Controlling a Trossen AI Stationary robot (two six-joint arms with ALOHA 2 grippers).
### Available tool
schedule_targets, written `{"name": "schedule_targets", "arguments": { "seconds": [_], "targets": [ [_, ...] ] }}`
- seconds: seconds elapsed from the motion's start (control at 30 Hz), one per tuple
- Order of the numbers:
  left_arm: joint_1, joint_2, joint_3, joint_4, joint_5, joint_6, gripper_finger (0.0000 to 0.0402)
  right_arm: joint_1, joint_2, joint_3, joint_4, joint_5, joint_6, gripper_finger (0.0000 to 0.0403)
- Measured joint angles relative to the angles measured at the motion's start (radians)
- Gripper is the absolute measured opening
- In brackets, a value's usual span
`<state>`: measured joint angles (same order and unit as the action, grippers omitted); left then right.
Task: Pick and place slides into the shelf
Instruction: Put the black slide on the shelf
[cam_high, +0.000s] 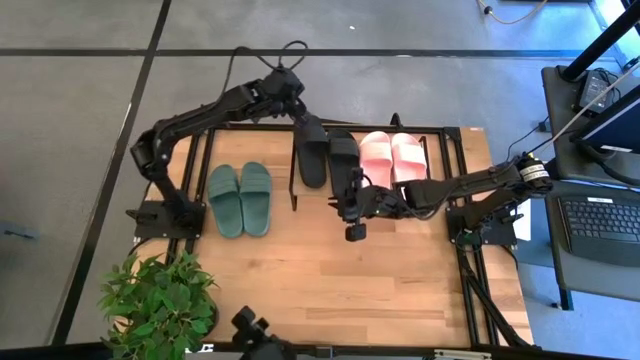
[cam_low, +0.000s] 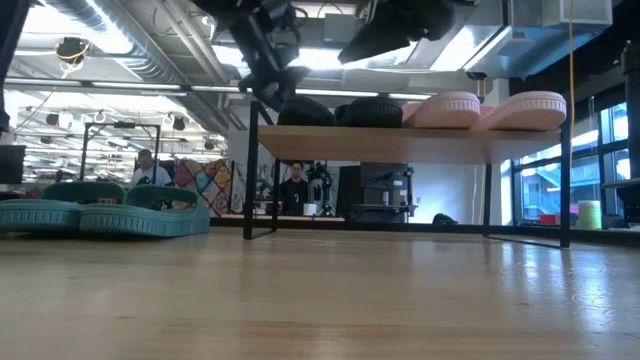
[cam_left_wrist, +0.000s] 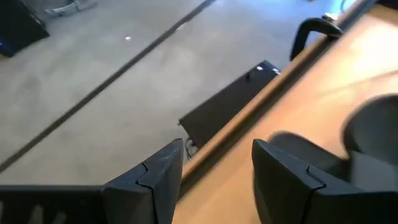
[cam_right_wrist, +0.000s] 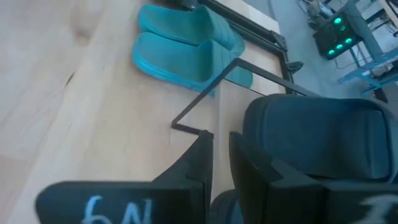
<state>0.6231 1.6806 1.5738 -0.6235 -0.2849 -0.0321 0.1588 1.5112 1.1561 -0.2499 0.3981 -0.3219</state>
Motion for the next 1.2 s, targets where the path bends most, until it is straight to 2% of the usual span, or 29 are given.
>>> {"name": "schedule_targets", "arguments": {
  "seconds": [0.17,0.27,0.93,1.1,1.2],
  "targets": [
    [0.017,0.029,0.000,0.066,-0.039,0.018,0.0185,0.000,0.000,0.000,0.000,-0.043,0.002,0.0055],
    [0.026,0.030,0.001,0.056,0.012,0.018,0.0185,0.000,0.000,0.000,0.001,-0.081,0.000,0.0055],
    [-0.069,0.041,0.002,-0.067,0.007,0.018,0.0185,-0.001,0.000,0.000,-0.002,-0.089,0.002,0.0055],
    [-0.069,0.041,0.003,-0.067,0.007,0.017,0.0185,-0.002,0.000,0.000,0.014,-0.201,0.002,0.0055],
    [-0.070,0.041,0.003,-0.077,0.021,0.016,0.0185,-0.001,0.000,0.000,0.017,-0.211,0.003,0.0055]
  ]
}}
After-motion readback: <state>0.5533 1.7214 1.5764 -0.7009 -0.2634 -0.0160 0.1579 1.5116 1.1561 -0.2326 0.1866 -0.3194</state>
